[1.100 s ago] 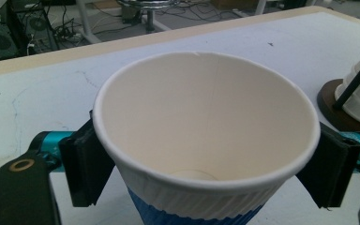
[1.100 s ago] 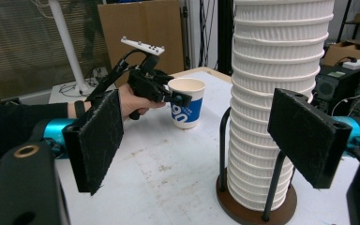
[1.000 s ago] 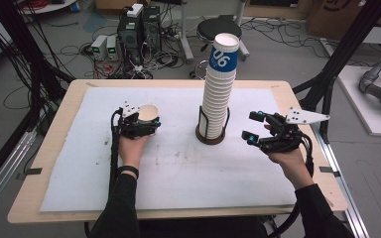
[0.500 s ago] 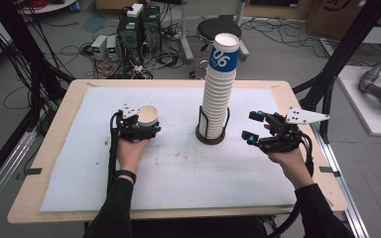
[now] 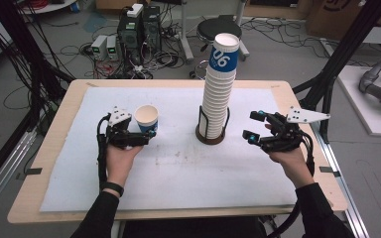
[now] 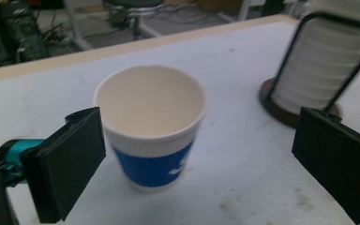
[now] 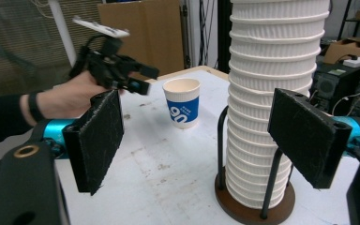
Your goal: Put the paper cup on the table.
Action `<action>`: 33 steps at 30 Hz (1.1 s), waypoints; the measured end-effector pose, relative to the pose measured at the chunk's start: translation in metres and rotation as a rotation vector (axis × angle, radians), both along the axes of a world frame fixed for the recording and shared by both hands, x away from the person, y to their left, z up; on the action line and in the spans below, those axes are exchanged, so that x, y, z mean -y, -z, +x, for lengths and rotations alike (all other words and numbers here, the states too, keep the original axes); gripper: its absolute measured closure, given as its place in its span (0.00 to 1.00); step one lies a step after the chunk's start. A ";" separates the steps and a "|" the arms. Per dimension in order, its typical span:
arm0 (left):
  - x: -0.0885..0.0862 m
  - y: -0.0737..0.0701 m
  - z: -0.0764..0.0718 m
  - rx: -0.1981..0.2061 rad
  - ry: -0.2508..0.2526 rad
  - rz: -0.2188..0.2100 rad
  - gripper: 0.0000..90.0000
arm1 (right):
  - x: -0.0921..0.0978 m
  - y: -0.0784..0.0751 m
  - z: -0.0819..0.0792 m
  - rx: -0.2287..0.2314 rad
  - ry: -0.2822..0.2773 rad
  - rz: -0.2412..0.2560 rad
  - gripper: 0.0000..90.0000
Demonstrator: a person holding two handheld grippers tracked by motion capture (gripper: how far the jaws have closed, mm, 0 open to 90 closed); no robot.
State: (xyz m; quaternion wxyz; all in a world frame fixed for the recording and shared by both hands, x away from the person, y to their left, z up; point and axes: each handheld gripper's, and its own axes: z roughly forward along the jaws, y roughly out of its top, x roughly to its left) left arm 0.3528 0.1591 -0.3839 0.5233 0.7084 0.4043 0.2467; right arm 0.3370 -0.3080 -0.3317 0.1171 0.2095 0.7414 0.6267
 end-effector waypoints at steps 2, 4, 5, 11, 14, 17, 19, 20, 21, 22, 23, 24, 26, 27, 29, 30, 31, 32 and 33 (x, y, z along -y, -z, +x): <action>0.004 -0.007 -0.008 0.034 0.043 -0.002 0.03 | 0.001 0.000 0.000 -0.005 0.004 -0.001 0.21; 0.009 -0.014 -0.016 0.070 0.080 -0.001 0.03 | 0.001 0.000 -0.001 -0.007 0.010 -0.003 0.21; 0.012 -0.017 -0.019 0.081 0.100 -0.008 0.03 | 0.001 0.000 0.000 -0.002 0.011 -0.004 0.21; 0.027 -0.032 -0.033 0.130 0.193 -0.006 0.03 | 0.000 0.001 0.003 -0.002 0.013 -0.012 0.21; 0.028 -0.036 -0.034 0.139 0.211 -0.014 0.03 | 0.000 0.001 0.001 -0.002 0.017 -0.019 0.21; 0.027 -0.036 -0.032 0.135 0.223 -0.011 0.03 | 0.000 0.001 0.000 0.004 0.023 -0.027 0.21; 0.025 -0.035 -0.030 0.129 0.231 -0.014 0.03 | 0.001 0.001 -0.001 0.001 0.027 -0.029 0.21; 0.025 -0.035 -0.029 0.123 0.233 -0.013 0.03 | 0.001 0.001 -0.001 0.000 0.029 -0.032 0.21; 0.025 -0.035 -0.028 0.125 0.237 -0.012 0.03 | 0.001 0.002 -0.001 0.001 0.028 -0.034 0.21; 0.025 -0.034 -0.027 0.125 0.240 -0.012 0.03 | 0.002 0.002 -0.002 0.001 0.029 -0.035 0.21; 0.025 -0.034 -0.026 0.123 0.250 -0.013 0.03 | 0.002 0.003 -0.002 0.001 0.031 -0.038 0.21; 0.025 -0.033 -0.025 0.117 0.258 -0.021 0.03 | 0.002 0.003 -0.002 -0.001 0.031 -0.037 0.21; 0.025 -0.032 -0.024 0.114 0.257 -0.020 0.03 | 0.003 0.003 -0.002 0.001 0.036 -0.037 0.21; 0.025 -0.032 -0.024 0.114 0.261 -0.016 0.03 | 0.004 0.003 -0.002 -0.002 0.037 -0.037 0.21; 0.026 -0.031 -0.023 0.110 0.264 -0.018 0.03 | 0.004 0.003 -0.002 0.002 0.039 -0.040 0.21; 0.027 -0.031 -0.023 0.110 0.266 -0.020 0.03 | 0.004 0.003 -0.002 0.001 0.040 -0.040 0.21; 0.027 -0.031 -0.023 0.111 0.264 -0.017 0.03 | 0.005 0.003 -0.003 0.000 0.039 -0.039 0.21; 0.027 -0.031 -0.024 0.113 0.262 -0.012 0.03 | 0.005 0.003 -0.003 0.000 0.041 -0.039 0.21; 0.027 -0.031 -0.024 0.114 0.262 -0.011 0.03 | 0.005 0.003 -0.003 0.001 0.041 -0.038 0.21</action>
